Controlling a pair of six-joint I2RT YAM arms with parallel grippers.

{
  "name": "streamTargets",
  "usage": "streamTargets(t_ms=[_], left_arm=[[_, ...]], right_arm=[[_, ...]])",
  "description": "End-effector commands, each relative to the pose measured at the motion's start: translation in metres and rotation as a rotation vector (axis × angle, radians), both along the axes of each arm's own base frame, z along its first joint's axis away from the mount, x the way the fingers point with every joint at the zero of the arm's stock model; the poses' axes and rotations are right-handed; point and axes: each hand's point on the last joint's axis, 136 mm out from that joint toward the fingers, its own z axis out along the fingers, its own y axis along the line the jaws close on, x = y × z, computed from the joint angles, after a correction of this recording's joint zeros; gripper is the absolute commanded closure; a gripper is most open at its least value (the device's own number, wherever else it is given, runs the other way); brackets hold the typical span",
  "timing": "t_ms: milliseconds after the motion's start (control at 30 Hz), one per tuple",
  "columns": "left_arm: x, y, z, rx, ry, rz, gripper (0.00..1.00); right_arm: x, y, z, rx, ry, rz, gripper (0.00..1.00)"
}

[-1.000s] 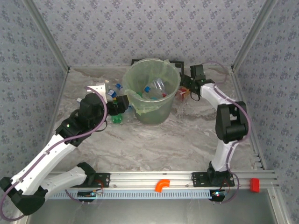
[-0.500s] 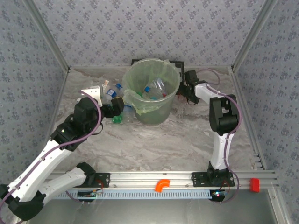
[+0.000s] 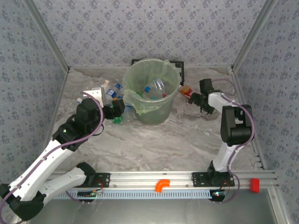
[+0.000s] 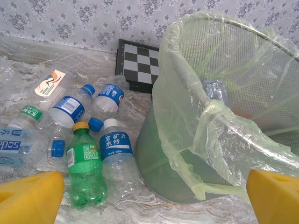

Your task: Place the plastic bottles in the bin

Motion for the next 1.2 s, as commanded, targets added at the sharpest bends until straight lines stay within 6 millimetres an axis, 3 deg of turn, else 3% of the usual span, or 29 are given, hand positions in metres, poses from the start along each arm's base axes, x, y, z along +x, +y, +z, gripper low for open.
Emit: streamTargets(t_ms=[0, 100, 167, 433, 600, 800, 1167], left_arm=[[0.002, -0.003, 0.003, -0.015, -0.007, -0.007, 0.0], [0.0, 0.001, 0.003, -0.01, -0.008, 0.002, 0.0], [-0.001, 0.003, 0.003, -0.009, -0.012, 0.008, 0.0], [-0.003, 0.009, 0.006, -0.001, -0.026, 0.017, 0.0], [-0.003, 0.011, 0.005, 0.009, -0.024, 0.021, 0.0], [-0.007, 0.019, 0.007, 0.026, -0.029, 0.04, 0.0], [-0.005, 0.028, 0.005, 0.056, -0.03, 0.067, 0.0]], right_arm=[[0.006, -0.009, 0.007, 0.015, -0.031, -0.004, 0.0], [0.015, -0.001, 0.017, 0.063, -0.079, 0.023, 0.0], [0.018, 0.016, 0.025, 0.151, -0.129, 0.036, 0.05], [0.032, 0.082, 0.058, 0.452, -0.342, -0.035, 0.07], [0.058, 0.11, 0.046, 0.574, -0.345, -0.078, 0.08], [0.08, 0.104, 0.017, 0.608, -0.327, -0.205, 0.08], [0.108, 0.066, 0.003, 0.55, -0.353, -0.35, 0.07]])
